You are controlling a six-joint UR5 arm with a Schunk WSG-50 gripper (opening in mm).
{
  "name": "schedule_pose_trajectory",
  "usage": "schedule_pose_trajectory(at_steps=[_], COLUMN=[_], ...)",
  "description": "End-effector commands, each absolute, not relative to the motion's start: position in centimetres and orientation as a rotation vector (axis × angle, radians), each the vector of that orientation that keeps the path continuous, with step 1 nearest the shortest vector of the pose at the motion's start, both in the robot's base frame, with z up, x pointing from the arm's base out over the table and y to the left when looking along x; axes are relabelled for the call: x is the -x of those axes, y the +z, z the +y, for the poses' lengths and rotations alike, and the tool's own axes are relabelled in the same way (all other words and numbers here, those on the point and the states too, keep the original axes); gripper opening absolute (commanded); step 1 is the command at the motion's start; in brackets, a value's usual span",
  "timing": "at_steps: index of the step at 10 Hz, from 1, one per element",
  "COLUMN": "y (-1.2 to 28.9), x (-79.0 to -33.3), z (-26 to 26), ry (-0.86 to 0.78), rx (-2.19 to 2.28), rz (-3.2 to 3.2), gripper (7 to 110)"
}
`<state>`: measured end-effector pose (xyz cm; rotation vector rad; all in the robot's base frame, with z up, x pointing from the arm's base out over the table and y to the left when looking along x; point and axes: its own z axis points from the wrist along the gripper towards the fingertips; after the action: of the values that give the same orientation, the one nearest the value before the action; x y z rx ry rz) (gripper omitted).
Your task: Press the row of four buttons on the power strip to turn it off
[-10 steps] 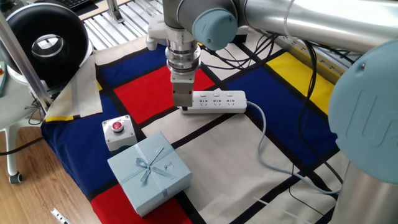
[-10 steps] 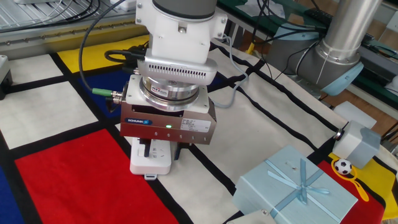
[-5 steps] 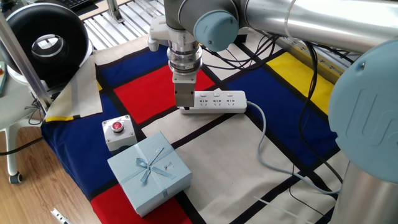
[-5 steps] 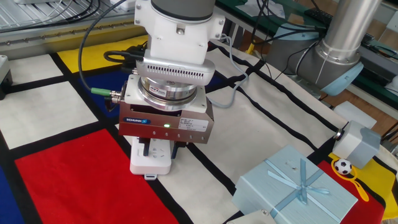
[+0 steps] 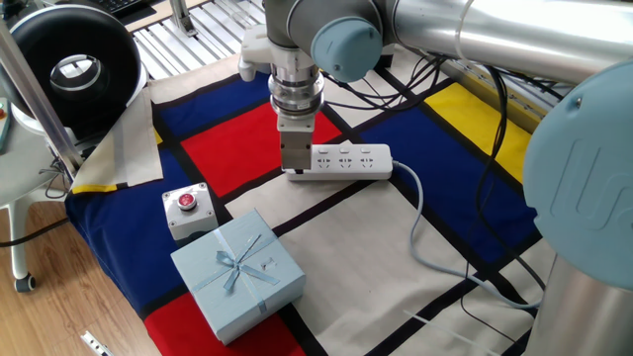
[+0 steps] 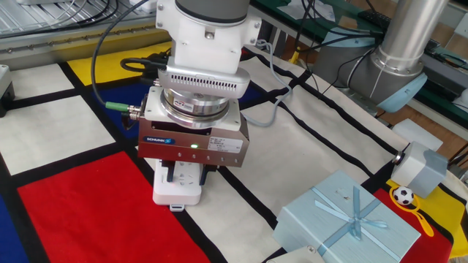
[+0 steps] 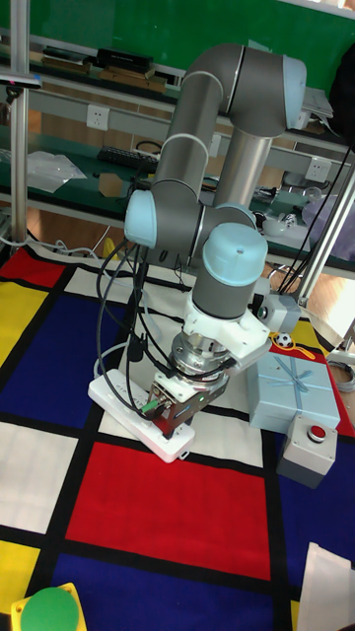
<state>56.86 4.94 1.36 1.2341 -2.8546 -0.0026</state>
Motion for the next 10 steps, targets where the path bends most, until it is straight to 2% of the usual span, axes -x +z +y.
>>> schedule_pose_trajectory(at_steps=[1, 5, 6, 10], y=[1.44, 1.32, 1.32, 1.31], x=[-56.96, -56.97, -56.93, -56.69], z=[5.00, 4.89, 4.92, 5.52], ry=[-0.019, -0.028, -0.031, -0.050], rx=[-1.209, -1.214, -1.213, -1.213], rz=[-2.872, -2.871, -2.870, -2.874], gripper=[44, 44, 66, 66])
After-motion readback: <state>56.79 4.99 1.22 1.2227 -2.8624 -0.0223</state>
